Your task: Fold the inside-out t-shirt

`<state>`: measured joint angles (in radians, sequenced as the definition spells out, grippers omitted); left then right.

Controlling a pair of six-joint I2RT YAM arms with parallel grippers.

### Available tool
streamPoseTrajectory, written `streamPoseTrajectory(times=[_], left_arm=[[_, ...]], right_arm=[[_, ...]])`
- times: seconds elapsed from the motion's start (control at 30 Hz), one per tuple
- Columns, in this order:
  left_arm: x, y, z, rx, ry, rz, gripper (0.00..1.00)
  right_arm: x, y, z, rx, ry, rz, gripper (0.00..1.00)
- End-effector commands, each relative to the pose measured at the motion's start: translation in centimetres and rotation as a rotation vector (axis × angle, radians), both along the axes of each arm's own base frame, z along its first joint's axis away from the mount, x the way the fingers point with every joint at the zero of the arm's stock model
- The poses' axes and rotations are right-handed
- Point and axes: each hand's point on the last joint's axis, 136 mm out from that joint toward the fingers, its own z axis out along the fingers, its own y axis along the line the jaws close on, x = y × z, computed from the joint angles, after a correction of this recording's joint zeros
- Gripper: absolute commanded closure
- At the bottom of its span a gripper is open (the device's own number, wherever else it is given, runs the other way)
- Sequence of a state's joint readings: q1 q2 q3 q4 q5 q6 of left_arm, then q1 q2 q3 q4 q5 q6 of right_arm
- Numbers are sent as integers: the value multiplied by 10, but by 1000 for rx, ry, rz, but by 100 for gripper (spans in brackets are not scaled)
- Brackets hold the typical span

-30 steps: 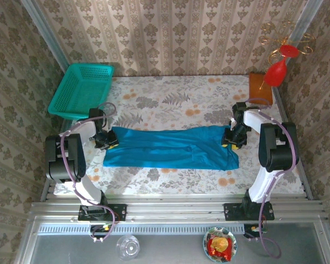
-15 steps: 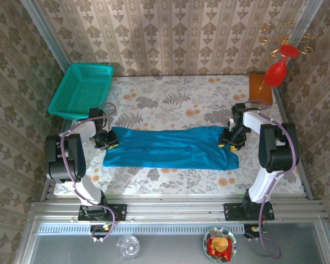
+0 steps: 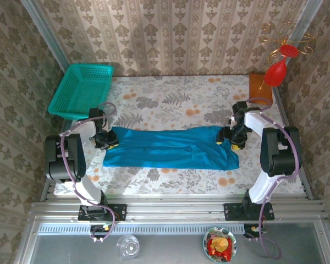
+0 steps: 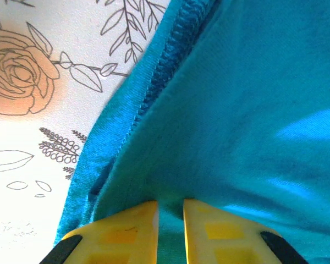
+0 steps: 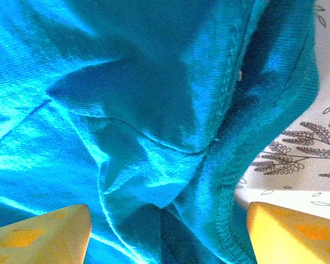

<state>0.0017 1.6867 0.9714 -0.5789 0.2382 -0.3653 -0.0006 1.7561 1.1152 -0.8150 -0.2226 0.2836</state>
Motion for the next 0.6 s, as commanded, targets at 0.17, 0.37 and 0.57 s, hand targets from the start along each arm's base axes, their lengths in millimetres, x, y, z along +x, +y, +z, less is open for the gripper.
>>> streamPoseTrajectory(times=[0.17,0.37,0.57], left_arm=[[-3,5,4,10,-2,-6,79],[-4,6,5,12,0,-4,79],[-3,6,13,10,-34,-1,79]], right_arm=[[-10,11,-18,33,74,32,33],[-8,11,-14,24,60,30,55],[-7,9,-7,9,44,33,80]])
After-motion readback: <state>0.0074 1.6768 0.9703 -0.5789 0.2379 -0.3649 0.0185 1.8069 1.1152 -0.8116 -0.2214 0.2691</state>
